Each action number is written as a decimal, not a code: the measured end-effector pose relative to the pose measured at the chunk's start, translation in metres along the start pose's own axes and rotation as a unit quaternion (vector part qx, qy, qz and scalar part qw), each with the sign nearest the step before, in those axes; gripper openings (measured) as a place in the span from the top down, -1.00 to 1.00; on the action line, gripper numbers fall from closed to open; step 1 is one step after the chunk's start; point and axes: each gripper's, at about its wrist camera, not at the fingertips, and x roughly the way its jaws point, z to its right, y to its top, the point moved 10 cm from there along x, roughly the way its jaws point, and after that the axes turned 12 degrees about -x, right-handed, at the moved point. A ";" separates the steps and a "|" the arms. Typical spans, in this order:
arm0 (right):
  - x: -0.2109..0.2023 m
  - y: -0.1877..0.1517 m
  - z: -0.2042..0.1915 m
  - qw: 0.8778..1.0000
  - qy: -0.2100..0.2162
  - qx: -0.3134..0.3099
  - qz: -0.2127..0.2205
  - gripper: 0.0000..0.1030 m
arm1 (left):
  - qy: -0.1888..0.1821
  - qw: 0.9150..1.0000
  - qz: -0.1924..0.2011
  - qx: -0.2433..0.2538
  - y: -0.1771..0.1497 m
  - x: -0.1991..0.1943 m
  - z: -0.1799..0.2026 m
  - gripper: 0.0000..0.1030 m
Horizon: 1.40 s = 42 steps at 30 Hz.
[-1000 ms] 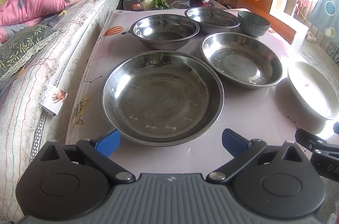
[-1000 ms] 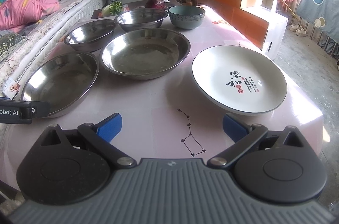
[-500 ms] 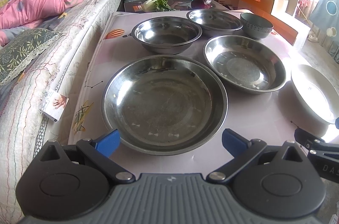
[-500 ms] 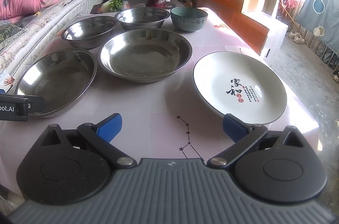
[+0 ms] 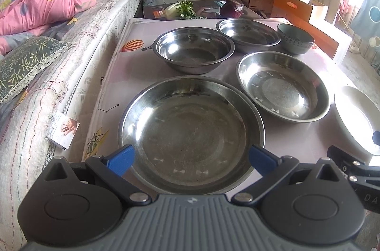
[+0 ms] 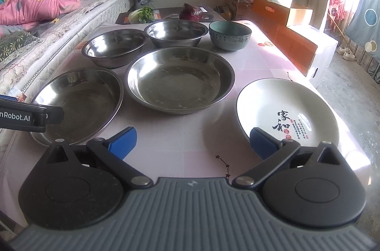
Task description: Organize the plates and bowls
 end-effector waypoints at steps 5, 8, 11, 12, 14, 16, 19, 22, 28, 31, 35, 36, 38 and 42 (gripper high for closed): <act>0.003 0.014 -0.004 0.999 0.027 0.008 0.032 -0.98 | -0.007 1.000 0.000 -0.012 0.012 0.006 -0.011 -1.00; 0.007 0.023 -0.010 0.998 0.048 0.010 0.051 -0.98 | -0.006 1.000 0.008 -0.013 0.019 0.009 -0.019 -1.00; 0.011 0.033 -0.016 0.995 0.065 0.016 0.071 -0.98 | -0.010 1.000 0.012 -0.013 0.026 0.012 -0.024 -1.00; 0.013 0.036 -0.017 0.995 0.070 0.018 0.073 -0.98 | -0.013 1.000 0.014 -0.014 0.028 0.014 -0.025 -1.00; 0.017 0.039 -0.020 0.994 0.078 0.022 0.076 -0.98 | -0.022 0.999 0.015 -0.020 0.032 0.017 -0.028 -1.00; 0.023 0.043 -0.024 0.993 0.085 0.024 0.078 -0.98 | -0.035 0.999 0.015 -0.023 0.035 0.021 -0.029 -1.00; 0.035 0.047 -0.030 0.992 0.099 0.024 0.071 -0.98 | -0.049 0.998 0.014 -0.032 0.042 0.027 -0.034 -1.00; 0.048 0.055 -0.036 0.992 0.108 0.015 0.064 -0.98 | -0.045 0.998 0.024 -0.041 0.056 0.034 -0.043 -1.00; 0.071 0.098 -0.040 0.988 0.143 0.004 0.060 -0.98 | -0.053 0.997 0.046 -0.029 0.095 0.041 -0.053 -1.00; 0.084 0.133 -0.043 0.983 0.171 0.001 0.068 -0.98 | -0.056 0.997 0.048 -0.018 0.111 0.050 -0.054 -1.00; 0.115 0.172 -0.050 0.980 0.187 -0.006 0.064 -0.96 | -0.024 0.998 0.059 0.001 0.132 0.073 -0.056 -1.00; 0.126 0.182 -0.052 0.981 0.185 -0.013 0.060 -0.95 | -0.021 0.998 0.064 0.004 0.136 0.077 -0.056 -1.00; 0.146 0.190 -0.054 0.983 0.179 -0.018 0.044 -0.87 | -0.021 0.997 0.072 0.013 0.144 0.088 -0.054 -1.00; 0.198 0.198 -0.062 0.983 0.184 -0.015 -0.011 -0.52 | -0.038 0.998 0.046 0.020 0.156 0.117 -0.049 -0.97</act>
